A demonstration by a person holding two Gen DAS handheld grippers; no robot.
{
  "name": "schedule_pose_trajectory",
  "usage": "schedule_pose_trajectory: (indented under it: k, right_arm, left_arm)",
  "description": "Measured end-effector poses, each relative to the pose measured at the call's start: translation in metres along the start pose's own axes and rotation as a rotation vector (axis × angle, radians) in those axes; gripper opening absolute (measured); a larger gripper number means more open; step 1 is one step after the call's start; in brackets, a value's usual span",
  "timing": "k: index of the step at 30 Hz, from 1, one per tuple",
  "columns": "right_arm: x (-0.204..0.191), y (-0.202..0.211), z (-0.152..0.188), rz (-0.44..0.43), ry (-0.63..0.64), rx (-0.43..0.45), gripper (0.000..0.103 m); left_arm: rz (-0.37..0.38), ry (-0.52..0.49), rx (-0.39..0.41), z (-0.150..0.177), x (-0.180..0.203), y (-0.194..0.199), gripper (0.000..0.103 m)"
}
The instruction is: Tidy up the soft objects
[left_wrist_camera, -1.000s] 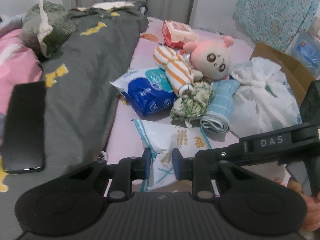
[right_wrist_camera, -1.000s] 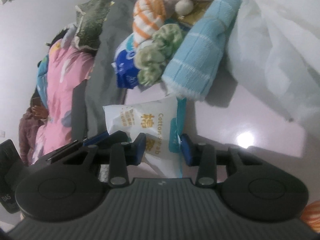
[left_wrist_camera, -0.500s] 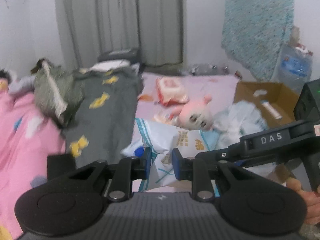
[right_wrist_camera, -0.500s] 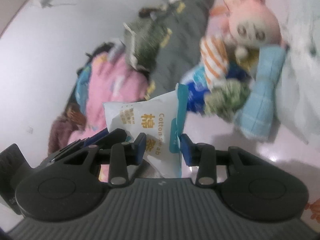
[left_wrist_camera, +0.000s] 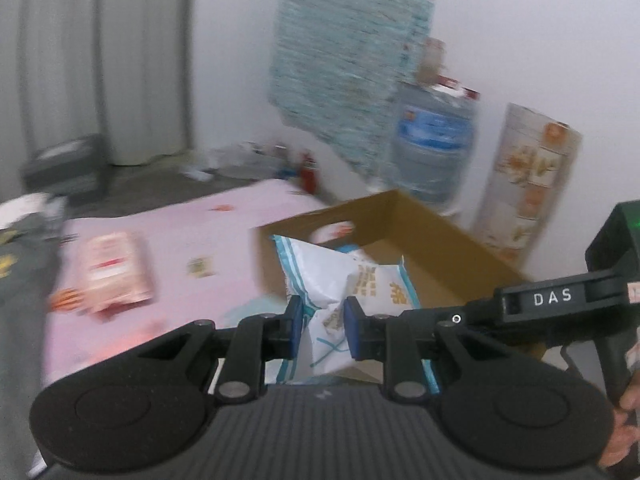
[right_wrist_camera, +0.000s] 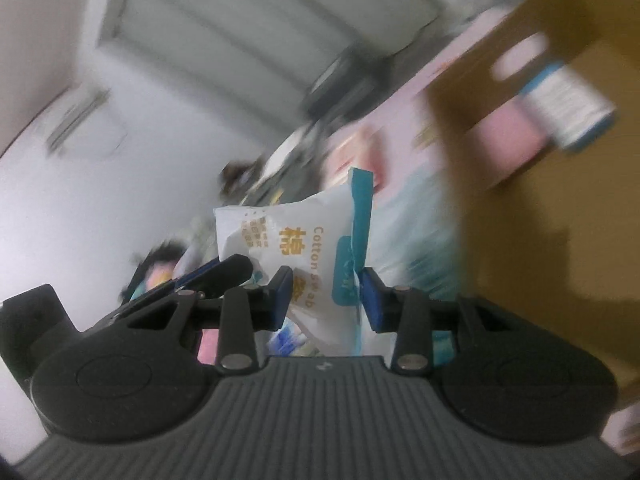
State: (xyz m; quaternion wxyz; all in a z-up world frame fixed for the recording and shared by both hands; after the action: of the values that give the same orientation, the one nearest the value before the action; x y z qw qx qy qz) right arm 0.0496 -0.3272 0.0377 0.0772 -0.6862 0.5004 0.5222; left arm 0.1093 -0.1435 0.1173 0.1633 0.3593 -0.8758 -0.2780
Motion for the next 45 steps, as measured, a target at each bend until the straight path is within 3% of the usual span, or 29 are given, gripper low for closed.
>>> schedule_pose_trajectory:
  k: [6,13,18,22,27,31,36,40,45]
  right_arm:
    - [0.076,0.031,-0.054,0.141,-0.109,0.105,0.036]
    - [0.136,0.029,-0.108,0.254,-0.178,0.19,0.036]
    - [0.157,0.021,-0.142,0.378,-0.131,0.267,0.039]
    - [0.164,0.014,-0.144,0.493,-0.041,0.279,0.041]
    - [0.164,0.011,-0.141,0.486,0.005,0.176,0.042]
    - [0.153,0.0,-0.143,0.446,0.017,0.055,0.042]
    - [0.145,-0.036,-0.159,0.442,0.023,-0.086,0.042]
    - [0.16,-0.078,-0.169,0.45,-0.023,-0.194,0.042]
    - [0.166,-0.097,-0.184,0.518,0.0,-0.103,0.042]
  left_arm:
    - [0.1,-0.064,-0.053,-0.034,0.041,-0.108,0.023]
    - [0.161,-0.096,-0.104,-0.074,0.05,-0.201,0.024]
    - [0.115,-0.113,-0.126,-0.088,0.051,-0.251,0.032]
    - [0.104,-0.107,-0.174,-0.082,0.048,-0.27,0.041]
    - [0.056,-0.096,-0.188,-0.077,0.036,-0.256,0.05]
    - [0.01,-0.077,-0.169,-0.076,0.019,-0.219,0.062]
    - [-0.058,0.009,-0.138,-0.067,-0.014,-0.162,0.074]
    - [-0.119,0.082,-0.11,-0.05,-0.041,-0.115,0.075]
    - [-0.172,0.142,-0.097,-0.023,-0.064,-0.074,0.077]
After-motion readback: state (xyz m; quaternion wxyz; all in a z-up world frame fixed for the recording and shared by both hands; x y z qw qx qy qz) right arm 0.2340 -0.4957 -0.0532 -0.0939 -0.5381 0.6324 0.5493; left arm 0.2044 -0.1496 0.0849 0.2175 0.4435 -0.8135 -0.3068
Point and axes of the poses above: each gripper's, at about its wrist camera, not at the fingertips, and y roughly against the way its jaws point, x to its right, z to its underside, the point moved 1 cm from there along -y, roughly the way its jaws point, and after that the axes turned 1 degree about z, right-handed, at the moved point
